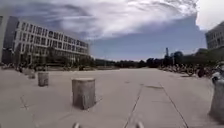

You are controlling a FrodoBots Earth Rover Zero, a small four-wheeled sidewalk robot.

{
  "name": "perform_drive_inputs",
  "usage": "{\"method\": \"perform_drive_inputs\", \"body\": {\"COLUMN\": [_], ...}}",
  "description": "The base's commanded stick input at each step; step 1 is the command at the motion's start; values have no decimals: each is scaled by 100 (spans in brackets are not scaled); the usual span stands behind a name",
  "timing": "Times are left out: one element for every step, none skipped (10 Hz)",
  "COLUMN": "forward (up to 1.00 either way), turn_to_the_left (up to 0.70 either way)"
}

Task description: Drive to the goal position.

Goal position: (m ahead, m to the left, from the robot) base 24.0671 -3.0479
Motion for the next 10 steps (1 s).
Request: {"method": "perform_drive_inputs", "body": {"forward": [0, 0, 0, 0, 0, 0, 0, 0, 0, 0], "turn_to_the_left": [-70, -70, -70, -70, -70, -70, -70, -70, -70, -70]}}
